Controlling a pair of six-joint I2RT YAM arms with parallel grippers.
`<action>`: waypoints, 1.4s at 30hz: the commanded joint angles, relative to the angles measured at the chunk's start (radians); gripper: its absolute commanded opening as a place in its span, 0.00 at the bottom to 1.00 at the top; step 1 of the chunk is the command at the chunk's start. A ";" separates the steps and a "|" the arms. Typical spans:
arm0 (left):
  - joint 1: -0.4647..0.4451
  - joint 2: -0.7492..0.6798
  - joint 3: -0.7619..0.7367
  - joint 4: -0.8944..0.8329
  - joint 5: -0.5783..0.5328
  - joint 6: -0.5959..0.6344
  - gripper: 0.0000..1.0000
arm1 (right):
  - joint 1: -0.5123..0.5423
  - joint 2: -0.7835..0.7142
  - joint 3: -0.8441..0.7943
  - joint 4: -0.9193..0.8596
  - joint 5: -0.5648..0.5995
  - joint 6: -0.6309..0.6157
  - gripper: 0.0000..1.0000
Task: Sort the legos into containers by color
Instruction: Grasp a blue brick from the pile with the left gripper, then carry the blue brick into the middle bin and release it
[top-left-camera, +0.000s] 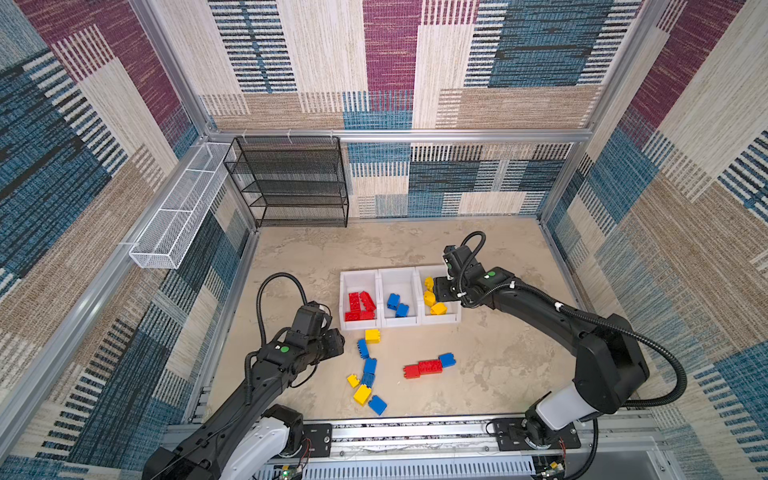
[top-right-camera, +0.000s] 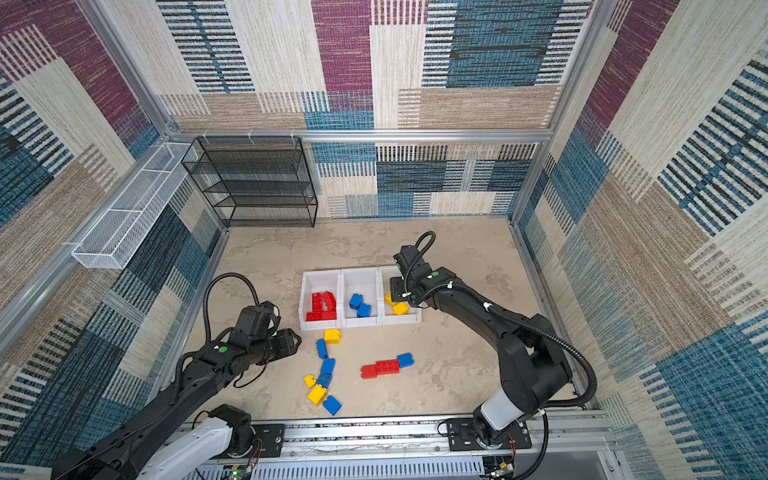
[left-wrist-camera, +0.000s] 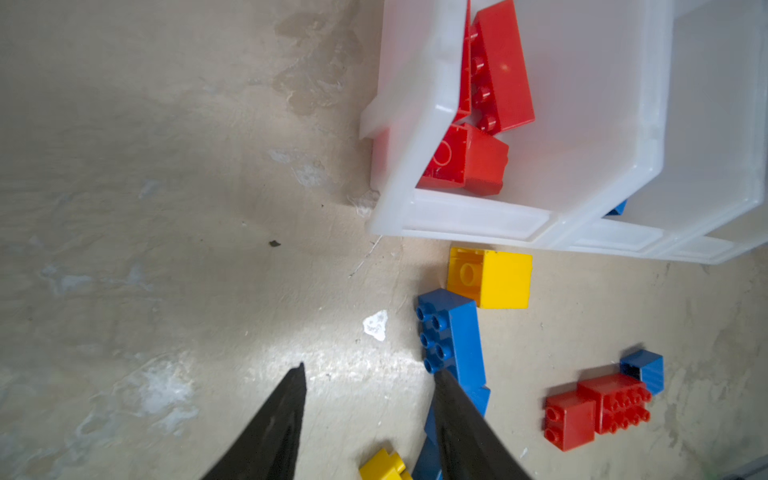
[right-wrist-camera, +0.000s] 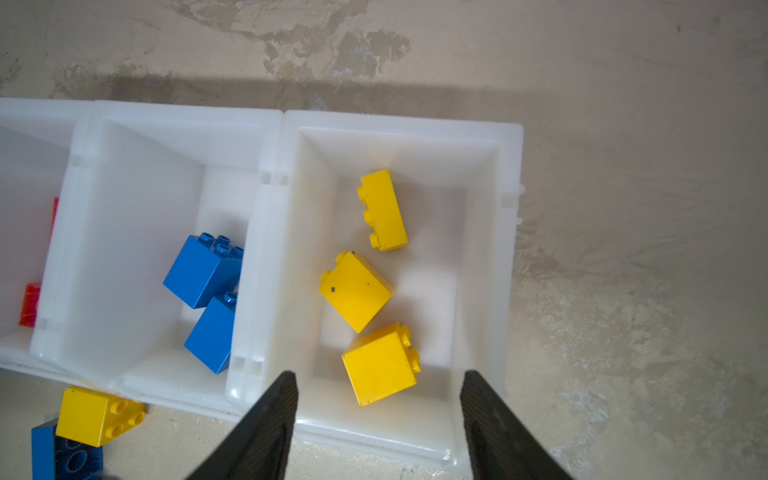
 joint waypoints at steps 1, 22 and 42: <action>-0.021 0.034 0.000 0.062 0.035 -0.027 0.53 | -0.002 -0.015 -0.008 0.029 -0.011 0.020 0.65; -0.184 0.343 0.108 0.153 0.030 -0.021 0.55 | -0.001 -0.058 -0.062 0.033 -0.023 0.041 0.66; -0.220 0.396 0.124 0.116 -0.021 -0.015 0.25 | -0.002 -0.084 -0.085 0.026 -0.020 0.051 0.65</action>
